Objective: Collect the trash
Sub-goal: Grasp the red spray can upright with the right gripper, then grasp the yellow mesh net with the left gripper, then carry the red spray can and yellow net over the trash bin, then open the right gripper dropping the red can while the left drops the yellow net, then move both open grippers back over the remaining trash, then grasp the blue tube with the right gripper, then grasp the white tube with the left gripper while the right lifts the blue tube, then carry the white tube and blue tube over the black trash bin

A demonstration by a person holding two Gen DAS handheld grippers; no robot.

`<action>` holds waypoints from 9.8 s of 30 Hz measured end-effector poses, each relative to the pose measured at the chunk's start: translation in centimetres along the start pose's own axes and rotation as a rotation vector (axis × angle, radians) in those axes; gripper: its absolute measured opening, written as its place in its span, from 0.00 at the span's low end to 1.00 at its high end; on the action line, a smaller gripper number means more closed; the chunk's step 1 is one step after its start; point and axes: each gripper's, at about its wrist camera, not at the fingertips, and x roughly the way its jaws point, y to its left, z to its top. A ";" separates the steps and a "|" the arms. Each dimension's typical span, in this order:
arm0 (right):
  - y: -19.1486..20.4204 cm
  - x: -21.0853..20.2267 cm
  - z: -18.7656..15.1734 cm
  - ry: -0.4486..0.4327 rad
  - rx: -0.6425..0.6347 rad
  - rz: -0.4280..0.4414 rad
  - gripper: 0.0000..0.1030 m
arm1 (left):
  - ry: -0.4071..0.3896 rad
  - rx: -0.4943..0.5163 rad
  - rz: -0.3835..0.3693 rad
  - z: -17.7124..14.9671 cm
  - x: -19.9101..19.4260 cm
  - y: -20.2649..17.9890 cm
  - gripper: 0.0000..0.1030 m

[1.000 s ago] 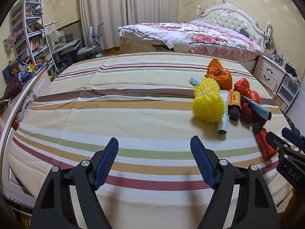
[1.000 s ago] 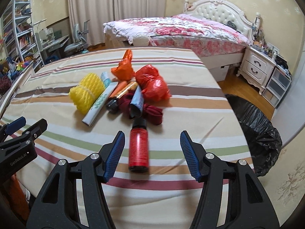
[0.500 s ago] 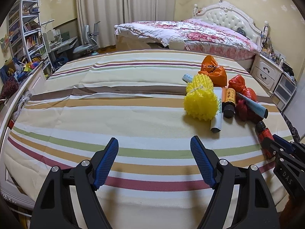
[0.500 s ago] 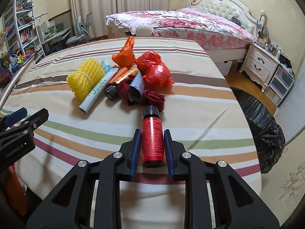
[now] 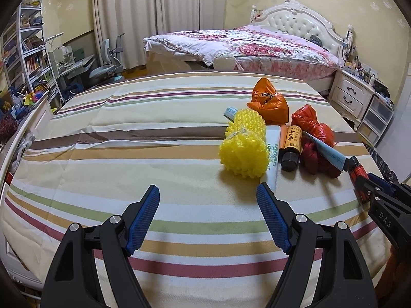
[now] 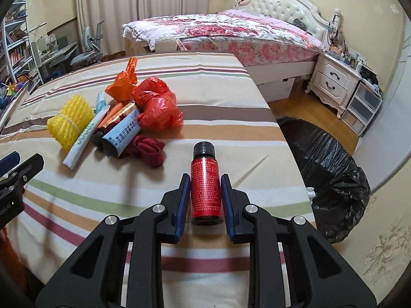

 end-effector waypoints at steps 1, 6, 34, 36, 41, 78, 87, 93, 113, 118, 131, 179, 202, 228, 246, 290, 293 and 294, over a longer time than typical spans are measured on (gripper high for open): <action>0.0 0.1 0.2 0.001 0.002 0.002 0.23 | -0.001 0.002 -0.003 0.2 0.1 -0.1 0.73; -0.7 1.0 1.2 0.007 0.023 0.011 0.23 | -0.006 0.008 -0.015 1.0 0.6 -1.0 0.73; -1.0 2.4 2.3 0.012 0.045 0.025 0.23 | -0.010 0.002 -0.118 2.6 2.2 -0.7 0.40; -1.1 2.2 2.3 0.005 0.049 0.024 0.23 | -0.021 -0.011 -0.115 2.7 1.6 -0.3 0.40; -1.6 1.3 2.2 -0.011 0.062 0.024 0.23 | -0.060 -0.040 -0.111 2.8 -0.2 0.3 0.40; -17.6 -2.1 1.5 -0.136 0.339 -0.257 0.23 | -0.128 0.253 -0.396 6.7 1.2 -22.7 0.40; -19.4 -1.1 1.3 -0.131 0.393 -0.290 0.23 | -0.103 0.303 -0.389 6.7 3.2 -26.0 0.40; -20.1 0.0 1.3 -0.114 0.408 -0.320 0.23 | -0.078 0.324 -0.386 6.5 4.5 -27.3 0.41; -21.1 1.5 0.9 -0.089 0.440 -0.345 0.30 | -0.040 0.351 -0.372 6.6 6.2 -29.1 0.57; -21.2 1.0 0.9 -0.105 0.444 -0.369 0.39 | -0.044 0.350 -0.369 6.7 6.1 -29.1 0.69; -20.5 -0.7 1.1 -0.138 0.443 -0.380 0.55 | -0.073 0.287 -0.331 8.0 3.9 -25.7 0.74; 6.7 -0.9 3.4 -0.054 -0.077 0.071 0.25 | -0.026 -0.145 0.100 2.3 1.3 6.9 0.75; 6.2 -1.6 3.5 -0.065 -0.061 0.104 0.09 | -0.004 -0.123 0.046 1.9 1.5 4.8 0.75; -1.4 0.1 2.6 -0.034 0.108 0.062 0.09 | 0.003 -0.023 0.002 2.4 1.8 -1.3 0.75; -1.8 2.3 1.8 0.033 0.118 0.091 0.12 | 0.060 0.005 -0.057 2.6 3.7 -3.8 0.75; -3.1 0.0 2.1 -0.032 0.123 0.047 0.10 | -0.014 -0.017 -0.206 2.8 0.3 -3.5 0.16; -3.8 -0.5 2.3 -0.045 0.132 0.037 0.10 | -0.034 -0.005 -0.229 3.2 -0.3 -4.5 0.16; -4.1 -0.8 2.4 -0.051 0.137 0.031 0.10 | -0.040 0.000 -0.238 3.3 -0.4 -4.9 0.16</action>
